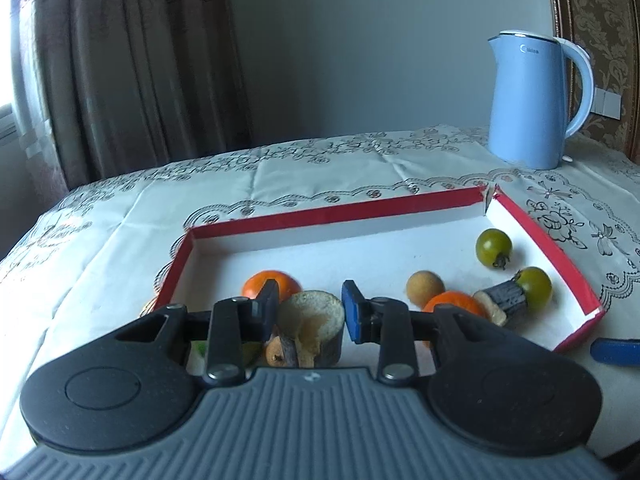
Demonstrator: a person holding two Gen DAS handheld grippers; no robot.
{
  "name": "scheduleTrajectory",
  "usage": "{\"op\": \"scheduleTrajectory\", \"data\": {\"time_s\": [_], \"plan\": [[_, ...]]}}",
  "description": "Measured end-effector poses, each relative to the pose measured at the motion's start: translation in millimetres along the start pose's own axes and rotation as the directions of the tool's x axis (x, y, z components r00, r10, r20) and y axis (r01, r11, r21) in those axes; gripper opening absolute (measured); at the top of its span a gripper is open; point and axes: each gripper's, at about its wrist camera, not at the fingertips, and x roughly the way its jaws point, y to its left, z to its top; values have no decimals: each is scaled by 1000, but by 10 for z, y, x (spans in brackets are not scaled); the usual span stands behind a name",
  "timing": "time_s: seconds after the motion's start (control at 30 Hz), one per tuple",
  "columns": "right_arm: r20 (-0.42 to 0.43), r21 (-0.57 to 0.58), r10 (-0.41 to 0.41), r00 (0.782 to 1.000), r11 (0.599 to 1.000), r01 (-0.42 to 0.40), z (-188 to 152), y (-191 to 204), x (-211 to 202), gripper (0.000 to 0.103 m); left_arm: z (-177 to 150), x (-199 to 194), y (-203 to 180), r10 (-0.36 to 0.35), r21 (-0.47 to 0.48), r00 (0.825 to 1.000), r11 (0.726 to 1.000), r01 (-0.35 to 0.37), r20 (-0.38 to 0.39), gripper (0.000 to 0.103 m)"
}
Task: Organize fruits
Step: 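Lower the grey log piece into the box and open the left gripper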
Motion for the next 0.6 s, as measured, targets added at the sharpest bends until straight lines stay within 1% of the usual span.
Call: {"op": "scheduleTrajectory", "data": {"time_s": [0.2,0.3,0.43,0.53,0.6], "plan": [[-2,-3,0,1000,1000,0,-6,8,-1,93,23,90,-44,2,-4,1000,1000,-2,16,31],[-2,-3,1,1000,1000,-1,-3,7,3,93,22,104,-33,-8,-9,1000,1000,8,19,31],[-2,-3,1,1000,1000,-1,-6,8,0,93,11,167,6,-7,-33,1000,999,7,-9,33],[-2,-3,0,1000,1000,0,-5,10,1,93,6,156,8,-6,-29,1000,1000,6,-5,33],[-2,-3,0,1000,1000,0,-4,11,2,93,5,162,11,-8,-31,1000,999,8,-7,35]]}}
